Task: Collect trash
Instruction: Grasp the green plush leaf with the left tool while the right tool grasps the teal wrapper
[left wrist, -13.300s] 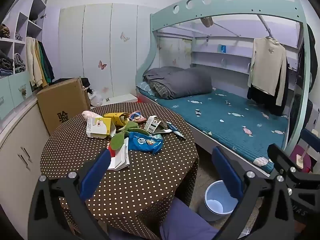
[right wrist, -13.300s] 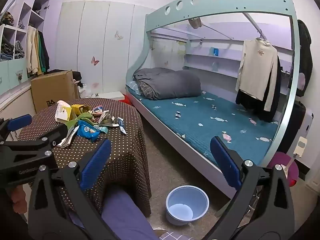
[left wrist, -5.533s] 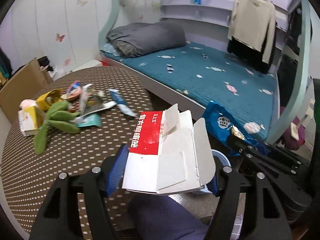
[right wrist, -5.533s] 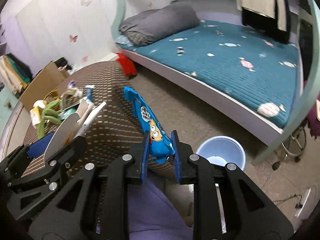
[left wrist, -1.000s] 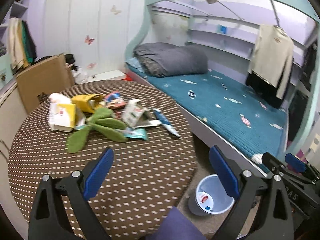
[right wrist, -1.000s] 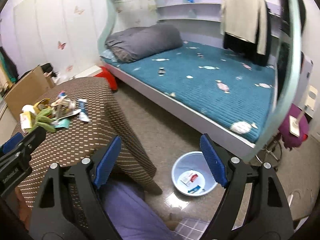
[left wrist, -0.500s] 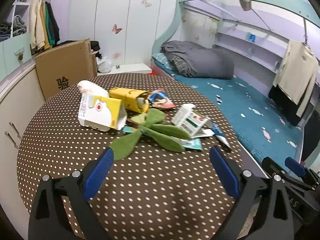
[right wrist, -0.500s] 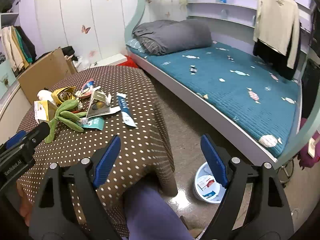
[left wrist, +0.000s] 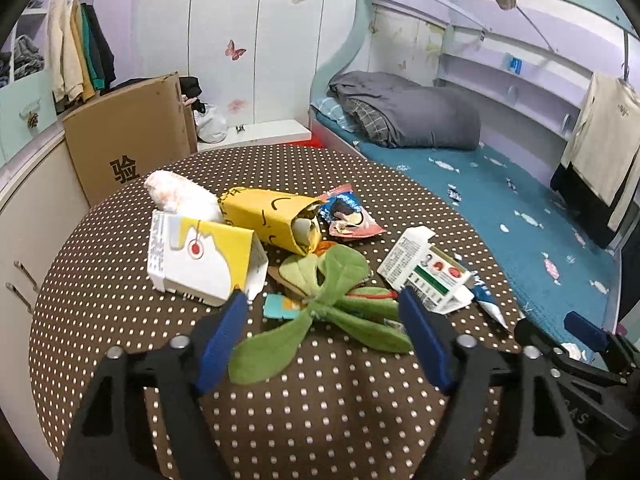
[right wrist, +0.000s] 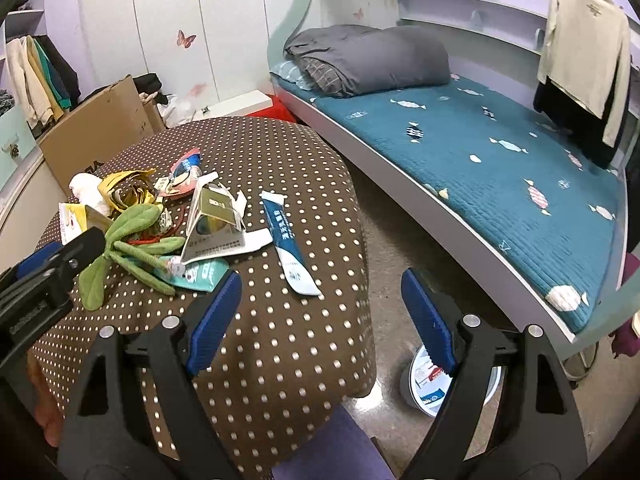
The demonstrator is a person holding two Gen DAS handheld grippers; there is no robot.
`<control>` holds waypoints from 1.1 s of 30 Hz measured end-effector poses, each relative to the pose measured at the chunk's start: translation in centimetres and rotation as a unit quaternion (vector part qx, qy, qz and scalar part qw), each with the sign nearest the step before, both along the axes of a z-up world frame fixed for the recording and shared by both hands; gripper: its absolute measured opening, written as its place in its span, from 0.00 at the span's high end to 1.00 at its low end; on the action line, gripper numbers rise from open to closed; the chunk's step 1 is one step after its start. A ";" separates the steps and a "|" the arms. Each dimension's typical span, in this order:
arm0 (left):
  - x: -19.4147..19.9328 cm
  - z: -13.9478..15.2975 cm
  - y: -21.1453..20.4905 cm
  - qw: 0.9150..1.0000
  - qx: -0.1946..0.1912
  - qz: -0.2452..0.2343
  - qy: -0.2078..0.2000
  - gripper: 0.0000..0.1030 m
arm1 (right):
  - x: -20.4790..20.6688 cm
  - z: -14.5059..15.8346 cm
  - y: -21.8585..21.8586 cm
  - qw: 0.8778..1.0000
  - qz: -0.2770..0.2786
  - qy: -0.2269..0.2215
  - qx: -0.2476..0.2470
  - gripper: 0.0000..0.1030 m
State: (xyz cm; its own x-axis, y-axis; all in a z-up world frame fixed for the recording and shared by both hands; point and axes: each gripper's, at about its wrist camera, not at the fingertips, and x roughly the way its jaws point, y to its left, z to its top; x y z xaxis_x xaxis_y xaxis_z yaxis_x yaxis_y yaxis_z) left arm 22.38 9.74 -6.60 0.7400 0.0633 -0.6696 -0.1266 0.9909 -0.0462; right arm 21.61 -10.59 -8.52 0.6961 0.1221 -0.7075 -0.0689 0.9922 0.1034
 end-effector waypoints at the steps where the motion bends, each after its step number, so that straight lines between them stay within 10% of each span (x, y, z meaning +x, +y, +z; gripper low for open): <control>1: 0.4 -0.2 -0.1 1.000 0.001 -0.004 0.002 0.35 | 0.3 -0.1 0.1 1.000 0.001 0.002 0.000 0.22; 10: 2.4 -1.9 0.0 0.999 0.006 -0.012 0.035 0.87 | 0.9 -0.3 0.1 1.000 0.000 0.006 0.002 0.22; 21: -2.4 3.3 2.4 0.999 -0.007 0.004 -0.048 0.90 | -0.8 1.7 1.3 0.999 0.029 -0.020 0.001 0.22; 33: -7.1 4.6 8.2 0.994 -0.006 0.080 -0.069 0.90 | -1.1 2.1 8.9 0.980 0.195 -0.034 -0.008 0.22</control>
State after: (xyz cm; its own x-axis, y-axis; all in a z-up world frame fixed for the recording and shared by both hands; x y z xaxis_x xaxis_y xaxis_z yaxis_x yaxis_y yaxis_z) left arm 15.27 17.98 -1.96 0.8055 0.1798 -0.5646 -0.2741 0.9578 -0.0860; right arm 20.55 -1.69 -6.43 0.6442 0.3773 -0.6653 -0.4492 0.8907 0.0702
